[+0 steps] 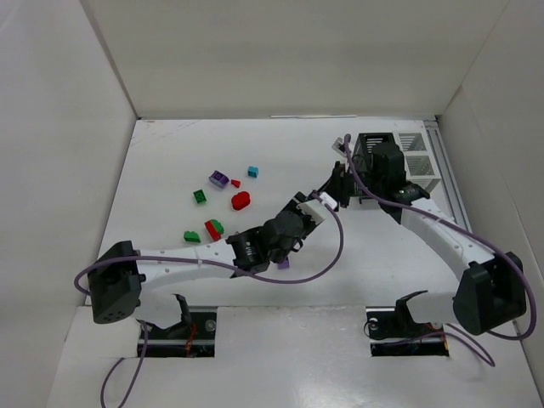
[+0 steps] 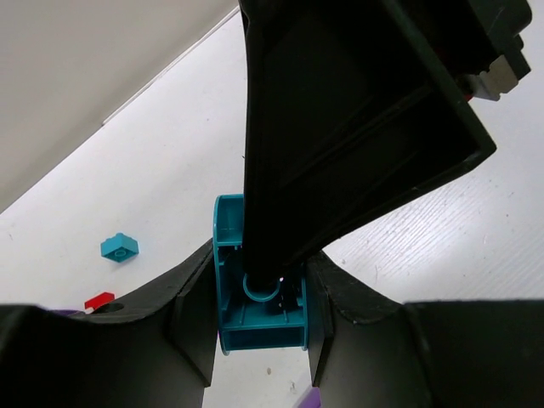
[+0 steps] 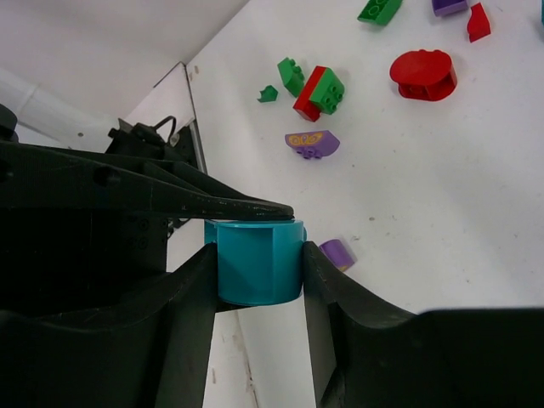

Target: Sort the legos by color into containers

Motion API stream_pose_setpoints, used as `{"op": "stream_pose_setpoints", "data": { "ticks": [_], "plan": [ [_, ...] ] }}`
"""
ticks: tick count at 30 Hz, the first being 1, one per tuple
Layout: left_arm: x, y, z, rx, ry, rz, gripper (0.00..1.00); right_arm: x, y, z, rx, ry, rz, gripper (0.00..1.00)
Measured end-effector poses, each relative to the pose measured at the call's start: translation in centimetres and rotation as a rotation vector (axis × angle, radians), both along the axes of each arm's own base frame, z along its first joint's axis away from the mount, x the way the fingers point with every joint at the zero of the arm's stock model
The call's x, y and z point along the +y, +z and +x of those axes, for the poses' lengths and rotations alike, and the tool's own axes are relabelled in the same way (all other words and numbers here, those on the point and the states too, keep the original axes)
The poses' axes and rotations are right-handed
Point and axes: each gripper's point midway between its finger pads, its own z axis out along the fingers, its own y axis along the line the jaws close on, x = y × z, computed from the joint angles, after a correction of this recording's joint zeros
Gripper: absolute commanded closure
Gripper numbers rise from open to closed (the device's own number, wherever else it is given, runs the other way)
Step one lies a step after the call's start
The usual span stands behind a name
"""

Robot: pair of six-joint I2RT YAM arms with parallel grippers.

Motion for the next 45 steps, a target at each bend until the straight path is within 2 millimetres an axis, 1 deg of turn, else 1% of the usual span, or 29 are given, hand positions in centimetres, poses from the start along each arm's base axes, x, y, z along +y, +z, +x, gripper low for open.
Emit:
{"op": "stream_pose_setpoints", "data": {
  "ticks": [3, 4, 5, 6, 8, 10, 14, 16, 19, 21, 22, 23, 25, 27, 29, 31, 32, 34, 36, 38, 39, 40, 42, 43, 44, 45],
  "plan": [
    [0.2, 0.1, 0.1, -0.006, 0.013, 0.003, 1.0, 0.1, 0.1, 0.0, -0.009, 0.004, 0.002, 0.72],
    [0.2, 0.1, 0.2, -0.008, 0.016, 0.004, 1.0, 0.2, 0.2, 0.0, -0.012, 0.005, 0.002, 0.76],
    [0.3, 0.1, 0.2, -0.01, 0.018, 0.005, 1.0, 0.2, 0.2, 0.0, -0.015, 0.006, 0.002, 0.84],
    [0.3, 0.2, 0.2, -0.013, 0.02, 0.005, 0.98, 0.2, 0.2, 0.0, -0.018, 0.006, 0.003, 0.89],
    [0.4, 0.3, 0.3, -0.016, 0.025, 0.004, 0.72, 0.2, 0.3, 0.1, -0.023, 0.007, 0.004, 0.94],
    [0.4, 0.3, 0.3, -0.016, 0.028, 0.003, 0.54, 0.2, 0.3, 0.1, -0.027, 0.006, 0.006, 0.96],
    [0.2, 1.2, 0.5, -0.019, 0.042, -0.023, 0.36, -0.3, 0.3, 0.5, -0.034, -0.006, 0.003, 0.98],
    [0.1, 1.6, 0.6, -0.015, 0.047, -0.037, 0.32, -0.6, 0.4, 0.9, -0.041, -0.018, 0.002, 0.98],
    [-0.4, 2.4, 0.7, -0.012, 0.048, -0.059, 0.19, -1.3, 0.3, 1.5, -0.044, -0.042, -0.001, 0.99],
    [-0.4, 2.5, 0.6, -0.003, 0.049, -0.069, 0.14, -2.0, 0.4, 2.1, -0.05, -0.066, -0.003, 0.99],
    [-0.5, 2.5, 0.6, 0.004, 0.045, -0.07, 0.12, -2.4, 0.5, 2.6, -0.057, -0.082, -0.003, 0.99],
    [-0.6, 2.3, 0.5, 0.013, 0.041, -0.071, 0.01, -3.0, 0.7, 3.1, -0.064, -0.103, -0.004, 0.99],
    [-0.7, 1.9, 0.2, 0.036, 0.03, -0.069, 0.01, -4.4, 1.3, 4.7, -0.092, -0.151, -0.006, 1.0],
    [-0.7, 1.4, -0.2, 0.068, 0.018, -0.069, 0.01, -6.4, 2.0, 6.7, -0.127, -0.217, -0.011, 1.0],
    [-0.4, 1.3, -0.7, 0.105, 0.016, -0.088, 0.01, -9.1, 2.6, 8.8, -0.164, -0.306, -0.027, 1.0],
    [0.4, 1.6, -0.9, 0.15, 0.037, -0.135, 0.01, -12.2, 3.2, 10.7, -0.205, -0.409, -0.054, 1.0],
    [1.1, 1.8, -0.8, 0.176, 0.062, -0.167, 0.01, -14.0, 3.7, 11.9, -0.236, -0.47, -0.075, 1.0],
    [2.9, 2.2, 0.3, 0.229, 0.133, -0.246, 0.01, -17.4, 5.0, 13.9, -0.294, -0.57, -0.12, 1.0],
    [5.2, 2.3, 2.2, 0.291, 0.217, -0.327, 0.01, -20.1, 6.3, 16.0, -0.359, -0.647, -0.172, 0.98],
    [8.1, 1.7, 4.7, 0.36, 0.318, -0.405, 0.01, -22.4, 7.2, 18.0, -0.407, -0.707, -0.244, 0.98],
    [8.7, 1.1, 5.1, 0.406, 0.334, -0.431, 0.01, -23.3, 7.6, 19.1, -0.43, -0.729, -0.279, 0.98],
    [11.7, 0.5, 7.4, 0.431, 0.424, -0.464, 0.01, -24.2, 7.7, 20.1, -0.45, -0.749, -0.314, 0.98],
    [15.3, -1.0, 9.5, 0.486, 0.531, -0.507, 0.01, -25.7, 7.4, 22.0, -0.468, -0.776, -0.378, 0.98],
    [16.9, -1.7, 10.2, 0.505, 0.579, -0.521, 0.01, -26.4, 7.1, 22.9, -0.47, -0.79, -0.404, 0.98],
    [17.9, -2.3, 10.6, 0.522, 0.609, -0.533, 0.01, -27.2, 6.6, 23.6, -0.467, -0.801, -0.426, 0.98],
    [18.4, -2.9, 10.7, 0.543, 0.626, -0.534, 0.01, -28.1, 5.8, 24.4, -0.457, -0.811, -0.449, 0.97]
  ]
}}
